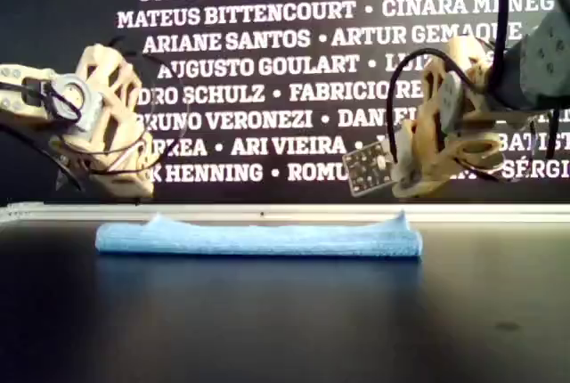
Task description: Fold a cloth
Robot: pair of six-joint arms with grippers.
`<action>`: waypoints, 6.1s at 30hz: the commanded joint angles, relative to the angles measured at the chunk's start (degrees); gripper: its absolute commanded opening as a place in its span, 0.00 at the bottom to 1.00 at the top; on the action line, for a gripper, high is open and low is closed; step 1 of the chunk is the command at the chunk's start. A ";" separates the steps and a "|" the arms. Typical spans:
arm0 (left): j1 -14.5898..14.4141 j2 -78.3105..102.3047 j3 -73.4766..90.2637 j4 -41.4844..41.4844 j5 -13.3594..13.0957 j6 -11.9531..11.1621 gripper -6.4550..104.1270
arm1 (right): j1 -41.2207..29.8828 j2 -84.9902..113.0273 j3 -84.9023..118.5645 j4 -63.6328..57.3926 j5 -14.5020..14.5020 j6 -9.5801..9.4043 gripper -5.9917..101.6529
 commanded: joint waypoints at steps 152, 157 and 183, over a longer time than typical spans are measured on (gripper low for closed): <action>-5.01 43.07 80.07 -15.47 1.76 -3.34 0.97 | 5.89 47.11 77.08 -11.51 6.06 12.04 0.88; -4.92 39.29 75.15 -15.47 1.76 -3.34 0.97 | 5.89 45.26 73.56 -10.55 6.06 12.04 0.88; -1.58 27.95 59.41 -15.29 2.64 -3.25 0.96 | 4.92 35.51 59.06 -10.37 6.06 12.04 0.77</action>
